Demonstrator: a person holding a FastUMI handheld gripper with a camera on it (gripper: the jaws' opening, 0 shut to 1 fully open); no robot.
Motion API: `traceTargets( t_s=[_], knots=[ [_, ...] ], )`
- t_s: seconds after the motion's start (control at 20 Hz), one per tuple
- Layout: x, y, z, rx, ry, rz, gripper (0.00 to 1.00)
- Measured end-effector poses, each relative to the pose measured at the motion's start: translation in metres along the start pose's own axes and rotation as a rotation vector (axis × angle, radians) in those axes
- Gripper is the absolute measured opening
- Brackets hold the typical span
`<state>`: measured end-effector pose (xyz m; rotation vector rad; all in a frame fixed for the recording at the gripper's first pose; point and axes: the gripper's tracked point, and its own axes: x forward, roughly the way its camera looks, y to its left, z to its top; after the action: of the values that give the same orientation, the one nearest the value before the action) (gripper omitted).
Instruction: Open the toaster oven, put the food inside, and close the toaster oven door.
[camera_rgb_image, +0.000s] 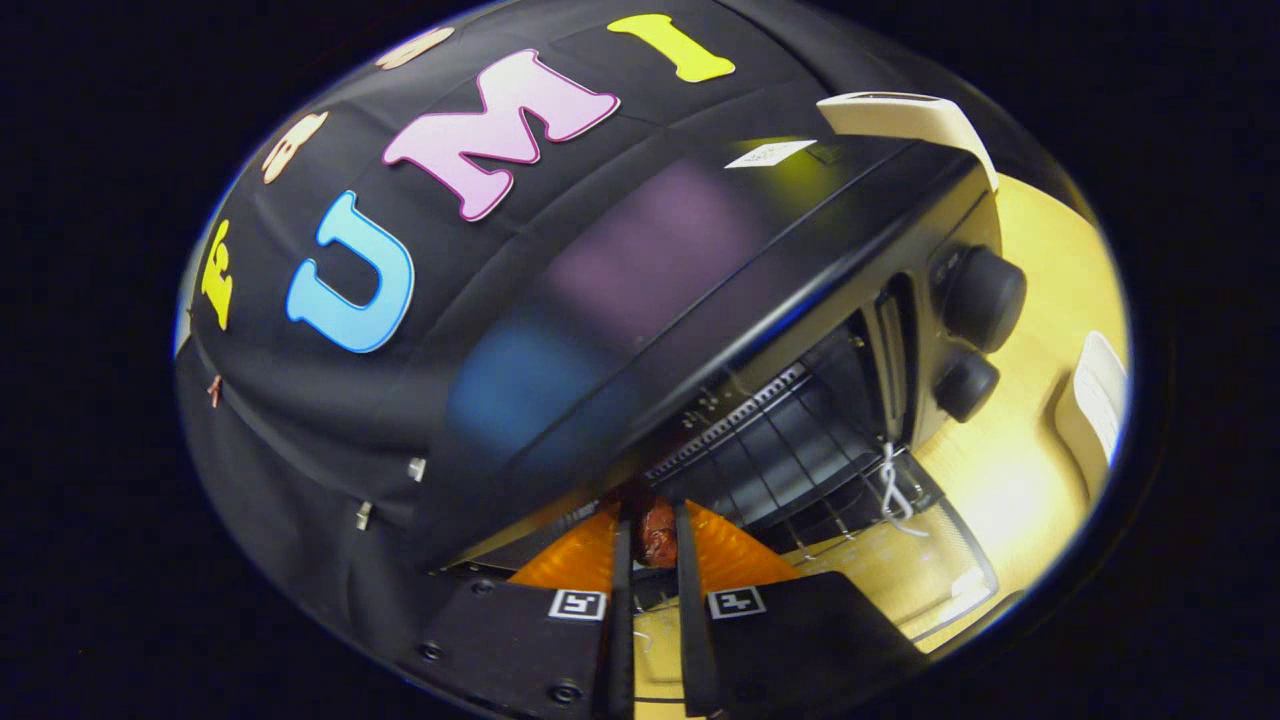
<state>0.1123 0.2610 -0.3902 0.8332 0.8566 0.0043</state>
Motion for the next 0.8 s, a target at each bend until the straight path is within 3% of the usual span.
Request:
traceTargets(
  t_s=[0.15, 0.25, 0.45, 0.8],
  knots=[
    [-0.009, -0.012, 0.002, -0.059, -0.015, -0.039, 0.31],
    [-0.015, -0.009, 0.004, -0.072, -0.02, -0.022, 0.43],
    [-0.028, -0.014, 0.008, -0.114, -0.043, -0.036, 0.97],
    [-0.067, -0.032, 0.019, -0.253, -0.071, -0.093, 0.98]
  ],
)
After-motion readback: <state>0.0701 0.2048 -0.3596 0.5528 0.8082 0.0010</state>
